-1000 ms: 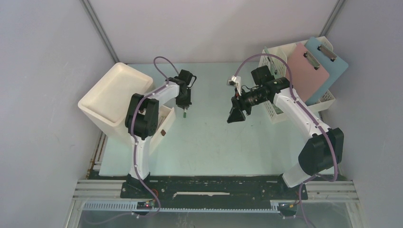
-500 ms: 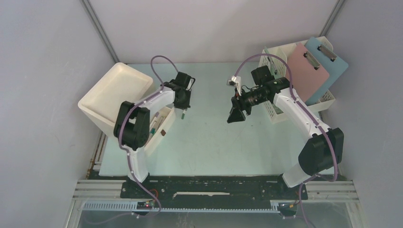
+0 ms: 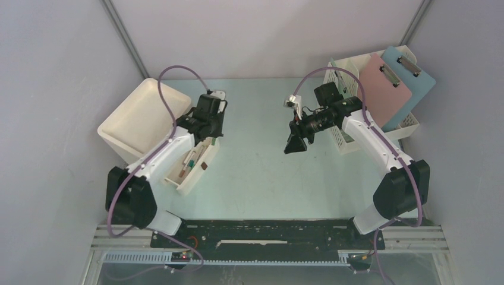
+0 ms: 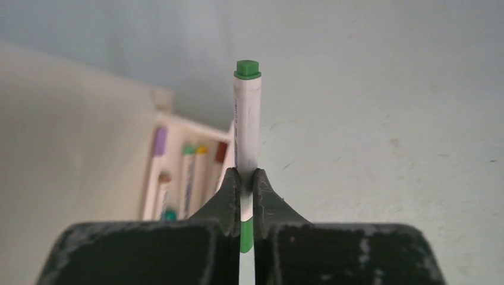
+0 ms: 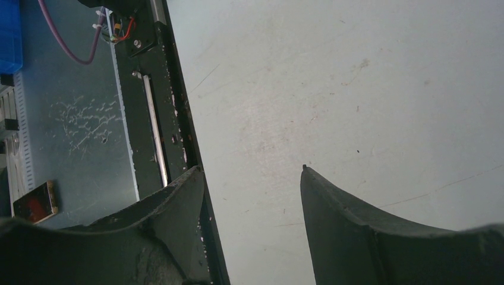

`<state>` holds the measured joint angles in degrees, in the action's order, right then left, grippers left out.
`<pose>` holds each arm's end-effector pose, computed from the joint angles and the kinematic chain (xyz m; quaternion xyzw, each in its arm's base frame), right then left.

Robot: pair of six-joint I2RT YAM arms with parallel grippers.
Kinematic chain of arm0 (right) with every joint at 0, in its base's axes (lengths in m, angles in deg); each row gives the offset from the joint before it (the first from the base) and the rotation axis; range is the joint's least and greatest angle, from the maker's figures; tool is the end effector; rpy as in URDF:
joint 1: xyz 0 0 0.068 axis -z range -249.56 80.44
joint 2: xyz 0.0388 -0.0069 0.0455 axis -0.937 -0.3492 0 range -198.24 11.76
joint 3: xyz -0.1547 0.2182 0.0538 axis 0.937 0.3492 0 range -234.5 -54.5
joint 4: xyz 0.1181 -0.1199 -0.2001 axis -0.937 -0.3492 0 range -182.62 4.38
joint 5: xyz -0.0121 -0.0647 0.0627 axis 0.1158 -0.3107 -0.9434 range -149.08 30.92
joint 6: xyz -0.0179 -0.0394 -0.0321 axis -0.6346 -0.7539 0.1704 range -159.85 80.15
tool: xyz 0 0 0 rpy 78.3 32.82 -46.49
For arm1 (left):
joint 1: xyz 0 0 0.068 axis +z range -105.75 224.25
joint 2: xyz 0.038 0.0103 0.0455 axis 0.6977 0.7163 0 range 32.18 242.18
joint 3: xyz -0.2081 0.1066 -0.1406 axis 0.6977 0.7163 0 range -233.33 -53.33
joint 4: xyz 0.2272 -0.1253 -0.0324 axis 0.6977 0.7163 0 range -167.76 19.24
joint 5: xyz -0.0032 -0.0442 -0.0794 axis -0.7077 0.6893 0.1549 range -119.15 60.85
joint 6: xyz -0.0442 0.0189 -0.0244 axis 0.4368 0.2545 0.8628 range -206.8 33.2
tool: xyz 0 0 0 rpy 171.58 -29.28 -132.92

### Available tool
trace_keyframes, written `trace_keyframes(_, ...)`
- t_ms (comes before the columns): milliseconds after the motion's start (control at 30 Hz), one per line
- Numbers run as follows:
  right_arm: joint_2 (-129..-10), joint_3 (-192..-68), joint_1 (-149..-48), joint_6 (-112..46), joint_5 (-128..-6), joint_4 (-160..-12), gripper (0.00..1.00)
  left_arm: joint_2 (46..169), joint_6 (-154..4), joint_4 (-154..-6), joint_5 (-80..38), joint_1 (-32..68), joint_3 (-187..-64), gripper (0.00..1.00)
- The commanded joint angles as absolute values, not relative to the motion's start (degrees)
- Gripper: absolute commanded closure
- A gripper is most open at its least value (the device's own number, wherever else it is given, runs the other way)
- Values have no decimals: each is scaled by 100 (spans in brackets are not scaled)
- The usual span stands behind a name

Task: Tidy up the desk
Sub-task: Place the stationery in the drawer.

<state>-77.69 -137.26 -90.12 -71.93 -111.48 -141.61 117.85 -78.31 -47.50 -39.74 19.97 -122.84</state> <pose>0.2820 0.1359 0.3236 -0.4800 0.7352 0.4056 0.2539 0.3010 -0.1286 0.2873 0.0931 0.9205 -0.0221 0.3788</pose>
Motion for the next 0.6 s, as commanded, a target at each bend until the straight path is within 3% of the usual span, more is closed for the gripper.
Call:
trace_keyframes(0,-7551,-13720,-9002,-7281,-11171,-14204,32,11016,-7840,-4292,-5256,1987,-11762,100)
trace_keyframes(267,-7515,-13707,-9001,-7249,-11163,-14168,32,10788,-7553,-3907,-6311,1990,-11090,100)
trace_keyframes(300,-7504,-13699,-8998,-7240,-11157,-14157,32,10876,-7529,-3822,-6440,1990,-11105,96)
trace_keyframes(433,-7482,-13690,-9003,-7232,-11145,-14144,32,11243,-7309,-3460,-7072,1990,-11289,58)
trace_keyframes(567,-7482,-13678,-9009,-7229,-11151,-14132,31,11320,-7202,-3335,-6967,1990,-11418,48)
